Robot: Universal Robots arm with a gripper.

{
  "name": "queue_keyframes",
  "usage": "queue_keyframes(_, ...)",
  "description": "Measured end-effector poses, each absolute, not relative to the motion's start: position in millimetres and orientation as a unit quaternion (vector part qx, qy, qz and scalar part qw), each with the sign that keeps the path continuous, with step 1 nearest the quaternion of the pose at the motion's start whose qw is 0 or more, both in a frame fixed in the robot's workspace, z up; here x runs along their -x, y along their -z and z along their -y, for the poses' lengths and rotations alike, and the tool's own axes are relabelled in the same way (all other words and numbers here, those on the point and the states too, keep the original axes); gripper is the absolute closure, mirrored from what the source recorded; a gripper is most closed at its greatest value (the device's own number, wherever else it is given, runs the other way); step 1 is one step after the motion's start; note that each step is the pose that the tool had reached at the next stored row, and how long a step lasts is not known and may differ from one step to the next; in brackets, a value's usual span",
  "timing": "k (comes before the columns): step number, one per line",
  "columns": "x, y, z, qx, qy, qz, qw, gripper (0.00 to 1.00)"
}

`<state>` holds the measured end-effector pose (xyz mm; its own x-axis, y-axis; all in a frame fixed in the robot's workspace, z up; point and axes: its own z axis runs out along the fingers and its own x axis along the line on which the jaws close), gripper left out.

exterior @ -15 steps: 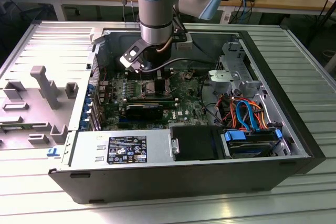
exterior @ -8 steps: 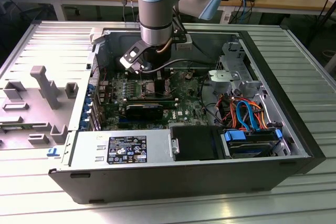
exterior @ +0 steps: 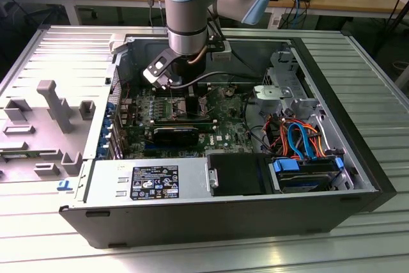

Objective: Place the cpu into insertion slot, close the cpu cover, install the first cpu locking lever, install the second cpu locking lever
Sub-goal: 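Place the cpu into insertion slot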

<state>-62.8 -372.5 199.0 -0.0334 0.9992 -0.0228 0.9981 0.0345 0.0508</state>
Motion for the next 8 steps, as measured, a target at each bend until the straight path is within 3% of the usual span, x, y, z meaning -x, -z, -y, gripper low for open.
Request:
queue_keyframes(1,62.8,-199.4,372.5,-0.695,-0.01,-0.719,0.026,0.4)
queue_keyframes(8,62.5,-199.6,372.5,-0.695,-0.01,-0.719,0.026,0.46)
